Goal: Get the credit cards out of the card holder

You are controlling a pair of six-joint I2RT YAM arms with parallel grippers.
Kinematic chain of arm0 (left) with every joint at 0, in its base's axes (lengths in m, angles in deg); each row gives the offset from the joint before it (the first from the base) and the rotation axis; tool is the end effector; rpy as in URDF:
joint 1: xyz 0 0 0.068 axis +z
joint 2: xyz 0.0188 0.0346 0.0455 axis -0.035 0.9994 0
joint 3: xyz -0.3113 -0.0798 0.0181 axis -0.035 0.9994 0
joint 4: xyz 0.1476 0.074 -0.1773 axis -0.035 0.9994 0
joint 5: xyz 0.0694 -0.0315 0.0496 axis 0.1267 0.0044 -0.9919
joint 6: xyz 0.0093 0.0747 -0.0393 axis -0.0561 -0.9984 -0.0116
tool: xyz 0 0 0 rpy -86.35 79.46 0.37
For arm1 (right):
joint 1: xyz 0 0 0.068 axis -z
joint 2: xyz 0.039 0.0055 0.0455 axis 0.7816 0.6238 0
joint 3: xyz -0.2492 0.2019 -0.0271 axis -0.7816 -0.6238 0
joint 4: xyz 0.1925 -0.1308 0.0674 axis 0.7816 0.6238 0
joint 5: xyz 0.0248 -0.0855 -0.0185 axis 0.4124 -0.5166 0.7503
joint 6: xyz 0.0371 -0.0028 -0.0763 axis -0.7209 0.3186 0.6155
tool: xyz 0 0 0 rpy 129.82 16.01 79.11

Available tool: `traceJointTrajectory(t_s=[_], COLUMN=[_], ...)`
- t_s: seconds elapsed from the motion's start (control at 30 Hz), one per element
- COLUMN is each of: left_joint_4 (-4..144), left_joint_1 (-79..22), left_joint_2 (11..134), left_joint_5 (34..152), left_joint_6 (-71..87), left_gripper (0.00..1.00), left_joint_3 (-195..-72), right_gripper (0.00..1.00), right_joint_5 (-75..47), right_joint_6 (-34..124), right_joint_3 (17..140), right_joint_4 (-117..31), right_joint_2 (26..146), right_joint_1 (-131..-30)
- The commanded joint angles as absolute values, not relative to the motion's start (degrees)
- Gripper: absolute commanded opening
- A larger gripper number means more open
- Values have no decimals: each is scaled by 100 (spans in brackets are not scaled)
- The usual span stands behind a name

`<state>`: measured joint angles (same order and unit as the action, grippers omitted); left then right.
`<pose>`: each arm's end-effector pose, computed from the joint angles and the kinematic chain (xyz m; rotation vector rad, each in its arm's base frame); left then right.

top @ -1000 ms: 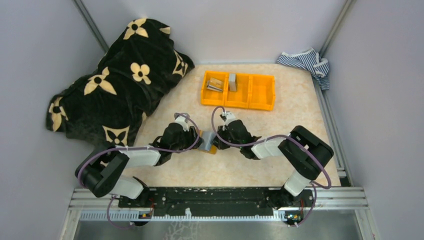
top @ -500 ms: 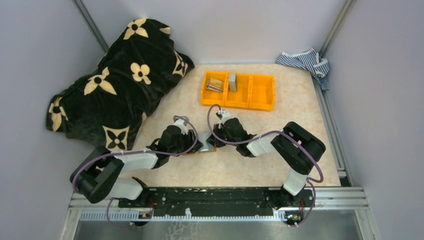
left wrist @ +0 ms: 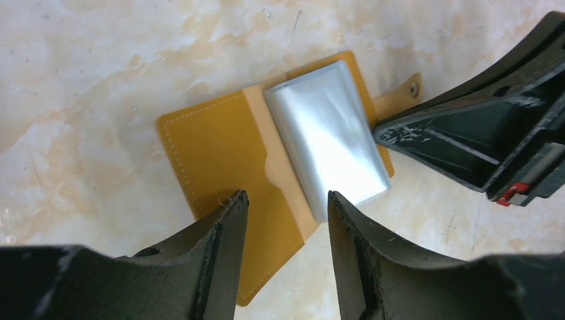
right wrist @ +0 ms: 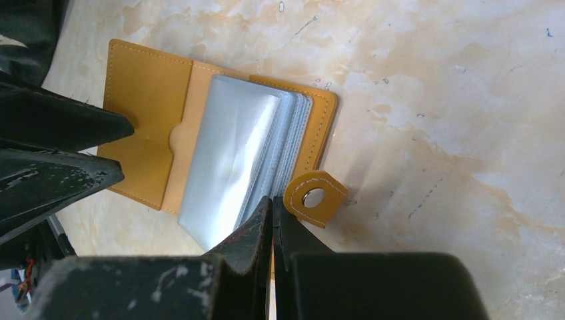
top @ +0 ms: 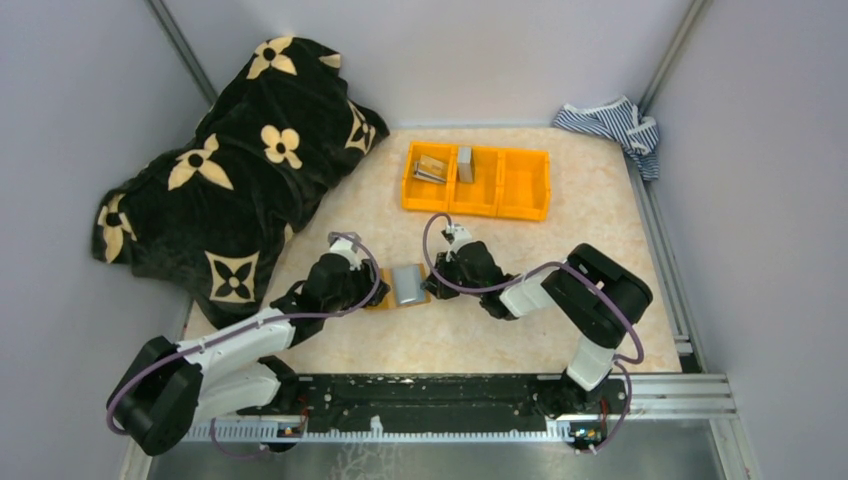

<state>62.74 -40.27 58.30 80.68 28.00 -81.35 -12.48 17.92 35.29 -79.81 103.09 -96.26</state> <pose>0.1629 -0.1218 0.2062 0.0916 2.2005 -0.6262 0.2326 0.2478 0.1720 -0.3166 2.2125 0.9617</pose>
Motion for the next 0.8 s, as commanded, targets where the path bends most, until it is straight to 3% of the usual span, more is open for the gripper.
traceJointTrajectory(t_s=[0.0, 0.33, 0.77], left_joint_4=[6688, 6934, 6153], left_joint_1=[-4068, -4068, -4068], left_joint_2=[5801, 5585, 6169], left_joint_5=[7847, 7567, 7842], left_joint_6=[2853, 2964, 3017], left_gripper=[54, 54, 53], left_joint_3=[-8048, -7797, -7486], right_gripper=[0, 0, 0], right_joint_5=[-1209, -1181, -1040], right_joint_6=[1742, 1760, 1763], right_joint_3=[3442, 3572, 3765], right_joint_4=[-8247, -8249, -8184], right_joint_2=[10391, 10569, 10619], right_joint_1=[-9617, -9618, -9676])
